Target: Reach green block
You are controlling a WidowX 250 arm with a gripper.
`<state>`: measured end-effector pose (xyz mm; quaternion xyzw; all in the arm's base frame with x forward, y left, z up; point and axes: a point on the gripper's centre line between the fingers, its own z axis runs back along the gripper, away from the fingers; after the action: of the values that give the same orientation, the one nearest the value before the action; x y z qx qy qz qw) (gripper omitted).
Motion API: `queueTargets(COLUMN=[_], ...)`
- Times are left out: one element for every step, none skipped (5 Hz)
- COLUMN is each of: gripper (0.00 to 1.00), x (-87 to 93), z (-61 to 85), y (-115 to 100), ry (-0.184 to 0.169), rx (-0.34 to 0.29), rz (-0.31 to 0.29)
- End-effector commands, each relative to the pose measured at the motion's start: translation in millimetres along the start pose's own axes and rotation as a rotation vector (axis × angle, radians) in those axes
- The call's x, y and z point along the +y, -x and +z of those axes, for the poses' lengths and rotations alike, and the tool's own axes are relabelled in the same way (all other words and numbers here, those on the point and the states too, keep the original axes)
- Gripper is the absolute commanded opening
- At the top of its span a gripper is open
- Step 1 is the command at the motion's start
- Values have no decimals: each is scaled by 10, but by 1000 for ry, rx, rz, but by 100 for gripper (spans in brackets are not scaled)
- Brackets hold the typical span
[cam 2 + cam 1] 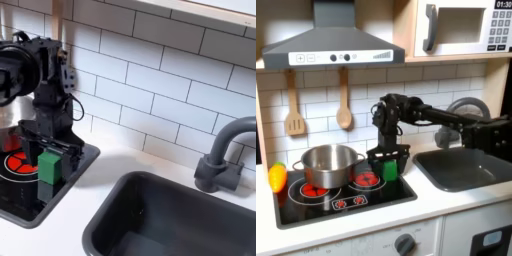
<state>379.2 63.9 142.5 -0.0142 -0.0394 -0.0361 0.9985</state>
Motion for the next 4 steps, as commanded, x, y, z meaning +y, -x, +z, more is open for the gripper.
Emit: queueTargets(gripper=[100, 100, 100, 100], x=[38, 26, 22, 19], z=[-88, -79, -58, -61], y=[-7, -17, -28, -23], ry=[-3, 4, -5, -3], rx=[20, 18, 11, 13], rz=[1, -9, -15, -15])
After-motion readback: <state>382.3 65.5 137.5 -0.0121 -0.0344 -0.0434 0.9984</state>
